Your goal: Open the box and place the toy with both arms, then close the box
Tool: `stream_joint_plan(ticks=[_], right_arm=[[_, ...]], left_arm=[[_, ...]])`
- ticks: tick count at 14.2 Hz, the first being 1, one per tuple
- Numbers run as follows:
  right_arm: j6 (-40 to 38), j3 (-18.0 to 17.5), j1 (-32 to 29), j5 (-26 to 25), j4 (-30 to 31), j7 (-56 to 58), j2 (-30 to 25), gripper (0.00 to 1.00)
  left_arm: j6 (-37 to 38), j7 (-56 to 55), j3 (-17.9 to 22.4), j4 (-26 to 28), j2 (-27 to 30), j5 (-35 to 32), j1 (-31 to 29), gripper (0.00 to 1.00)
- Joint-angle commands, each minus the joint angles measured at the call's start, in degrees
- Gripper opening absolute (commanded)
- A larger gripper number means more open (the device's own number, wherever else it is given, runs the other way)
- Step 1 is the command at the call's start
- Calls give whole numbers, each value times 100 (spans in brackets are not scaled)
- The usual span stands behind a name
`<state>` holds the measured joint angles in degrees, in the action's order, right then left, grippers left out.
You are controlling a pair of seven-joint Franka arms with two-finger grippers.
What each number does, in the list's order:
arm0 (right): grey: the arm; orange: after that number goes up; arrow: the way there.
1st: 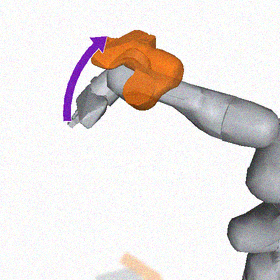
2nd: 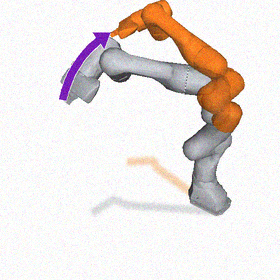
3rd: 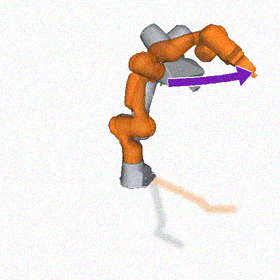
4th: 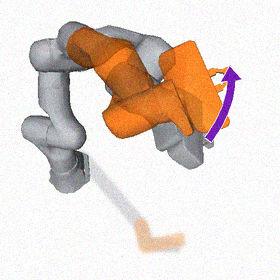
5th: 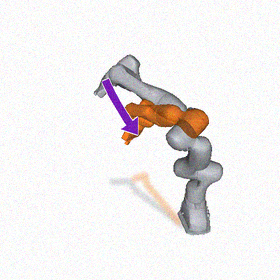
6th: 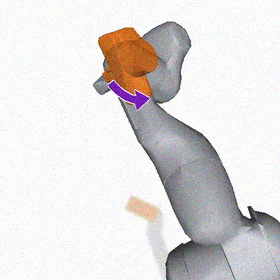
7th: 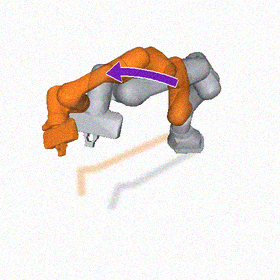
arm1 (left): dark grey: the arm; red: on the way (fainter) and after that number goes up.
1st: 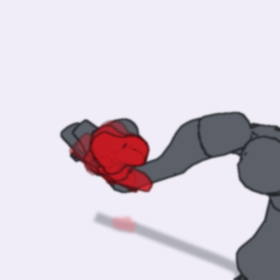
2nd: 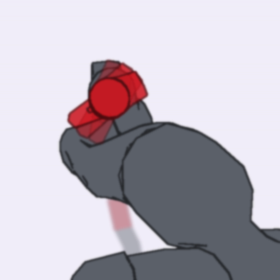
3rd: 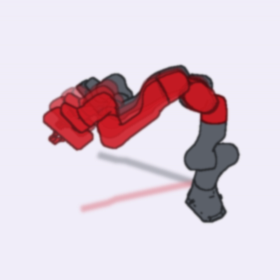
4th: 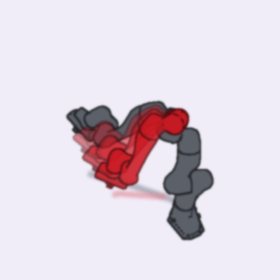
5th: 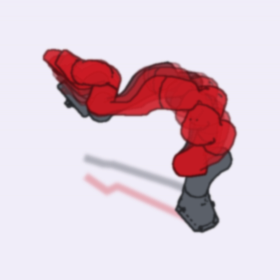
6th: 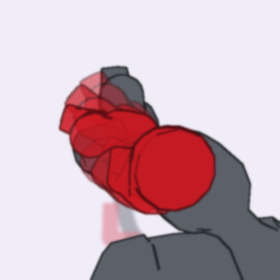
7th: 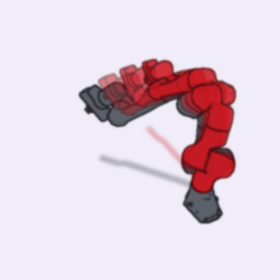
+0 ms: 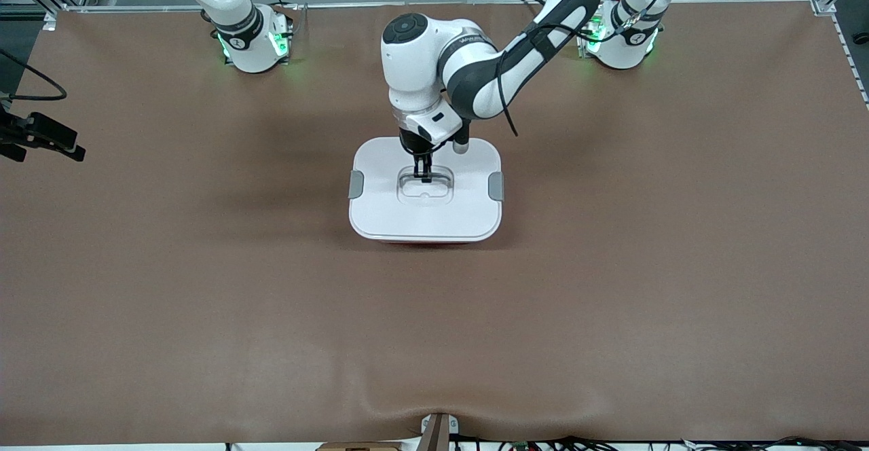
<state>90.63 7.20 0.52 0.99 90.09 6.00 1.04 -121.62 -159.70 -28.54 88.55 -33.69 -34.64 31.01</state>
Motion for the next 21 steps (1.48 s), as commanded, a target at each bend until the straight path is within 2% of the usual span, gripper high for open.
stream_joint_plan(ticks=[1,21], right_arm=[[-98,-52,-52,-29,-88,68,2,100],[-80,-34,-70,33,-220,7,2,100]], left_arm=[[24,-1212,-11,-22,-41,-360,63,0],[121,-1282,-11,242,90,-421,125,0]])
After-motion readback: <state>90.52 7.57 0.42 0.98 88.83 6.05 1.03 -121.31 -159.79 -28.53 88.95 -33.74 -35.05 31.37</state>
